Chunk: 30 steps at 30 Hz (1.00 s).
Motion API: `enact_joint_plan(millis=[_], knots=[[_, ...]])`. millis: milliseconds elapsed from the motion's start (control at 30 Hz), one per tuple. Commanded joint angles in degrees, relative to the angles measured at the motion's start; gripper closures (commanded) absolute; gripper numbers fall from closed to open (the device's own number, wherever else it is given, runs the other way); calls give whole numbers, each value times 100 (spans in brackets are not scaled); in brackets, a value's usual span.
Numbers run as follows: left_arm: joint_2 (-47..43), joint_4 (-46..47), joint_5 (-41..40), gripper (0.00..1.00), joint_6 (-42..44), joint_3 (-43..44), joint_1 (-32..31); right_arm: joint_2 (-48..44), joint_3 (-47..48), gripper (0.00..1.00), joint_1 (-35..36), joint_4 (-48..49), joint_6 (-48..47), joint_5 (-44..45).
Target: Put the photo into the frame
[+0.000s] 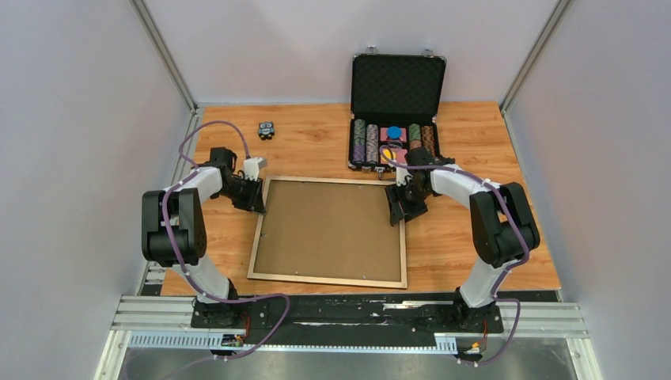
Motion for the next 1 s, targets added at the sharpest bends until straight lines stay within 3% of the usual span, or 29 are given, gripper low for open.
enact_joint_plan(millis=[0,333,633,967], knots=[[206,239,-129,71,109,57,-29,371,-4,46,268,612,82,-130],[145,225,-120,71,137,40,-30,632,77,47,350,614,110,38],[139,198,-116,71,154,49,-29,403,16,62,307,608,-71,55],[133,191,-68,71,169,44,-30,284,5,69,235,567,-218,-84]])
